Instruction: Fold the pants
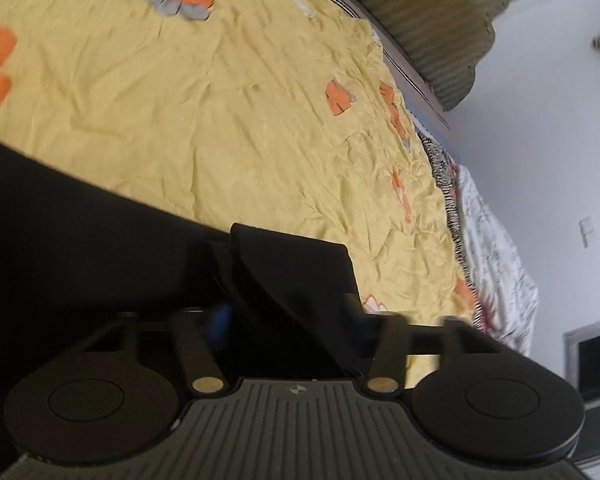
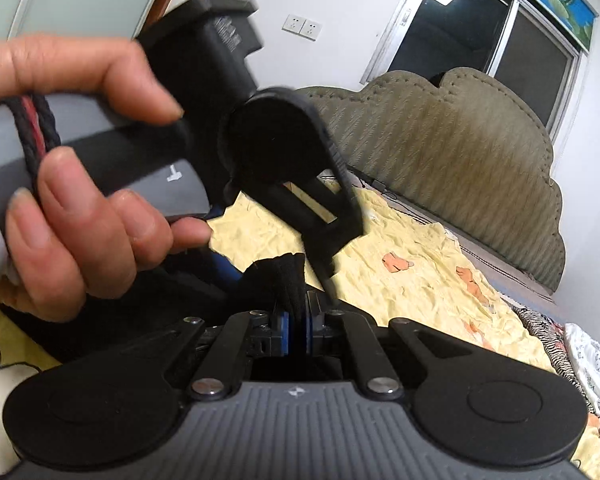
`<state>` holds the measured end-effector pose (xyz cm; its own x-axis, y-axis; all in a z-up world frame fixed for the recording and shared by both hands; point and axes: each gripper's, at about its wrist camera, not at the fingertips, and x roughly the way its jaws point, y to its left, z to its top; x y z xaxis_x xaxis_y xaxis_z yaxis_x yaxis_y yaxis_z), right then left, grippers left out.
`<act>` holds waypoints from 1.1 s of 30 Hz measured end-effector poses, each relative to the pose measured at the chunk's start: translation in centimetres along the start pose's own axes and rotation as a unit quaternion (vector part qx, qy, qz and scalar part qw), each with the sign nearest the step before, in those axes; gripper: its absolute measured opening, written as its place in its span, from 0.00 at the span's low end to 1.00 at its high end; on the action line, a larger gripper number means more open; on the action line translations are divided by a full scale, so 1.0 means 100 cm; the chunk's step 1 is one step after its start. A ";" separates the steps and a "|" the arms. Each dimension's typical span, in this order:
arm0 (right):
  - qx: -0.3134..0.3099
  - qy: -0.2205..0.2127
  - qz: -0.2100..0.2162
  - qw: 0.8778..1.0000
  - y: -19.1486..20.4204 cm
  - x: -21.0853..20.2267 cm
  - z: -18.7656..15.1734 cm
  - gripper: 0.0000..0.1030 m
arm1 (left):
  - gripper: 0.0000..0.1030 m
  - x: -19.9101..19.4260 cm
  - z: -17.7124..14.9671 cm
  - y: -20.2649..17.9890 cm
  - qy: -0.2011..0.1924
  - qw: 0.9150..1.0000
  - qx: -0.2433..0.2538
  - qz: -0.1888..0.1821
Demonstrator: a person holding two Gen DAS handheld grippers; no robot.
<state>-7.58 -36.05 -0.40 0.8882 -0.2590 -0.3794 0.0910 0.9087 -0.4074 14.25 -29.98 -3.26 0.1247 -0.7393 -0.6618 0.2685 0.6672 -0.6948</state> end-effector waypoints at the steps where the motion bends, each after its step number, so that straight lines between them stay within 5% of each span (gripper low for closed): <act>1: 0.004 0.000 0.001 1.000 0.000 -0.001 0.001 0.07 | 0.29 -0.001 -0.001 0.002 -0.002 1.000 -0.004 0.001; 4: 0.000 -0.002 0.007 1.000 0.005 -0.005 0.004 0.07 | 0.10 -0.015 -0.003 0.004 -0.031 1.000 0.000 0.000; 8: -0.014 -0.013 0.028 0.999 0.017 -0.010 0.013 0.07 | 0.06 -0.046 -0.009 -0.007 -0.085 0.994 0.062 0.040; 13: -0.016 -0.035 0.069 0.997 0.039 -0.013 0.028 0.07 | 0.06 -0.086 -0.020 -0.007 -0.134 0.975 0.137 0.111; 19: -0.031 -0.057 0.130 0.989 0.079 -0.012 0.047 0.07 | 0.06 -0.123 -0.018 0.032 -0.157 0.962 0.138 0.173; 30: -0.057 -0.046 0.201 0.977 0.133 0.007 0.053 0.07 | 0.07 -0.144 -0.018 0.096 -0.152 0.955 0.115 0.228; 33: -0.068 -0.039 0.198 0.977 0.134 0.018 0.054 0.07 | 0.21 -0.144 -0.020 0.101 -0.157 0.949 0.117 0.246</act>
<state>-2.38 -22.61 -2.07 0.8735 0.1341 -0.4681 -0.3227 0.8793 -0.3503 13.23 -12.40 -1.27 0.5594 -0.3582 -0.7475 0.3041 0.9276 -0.2169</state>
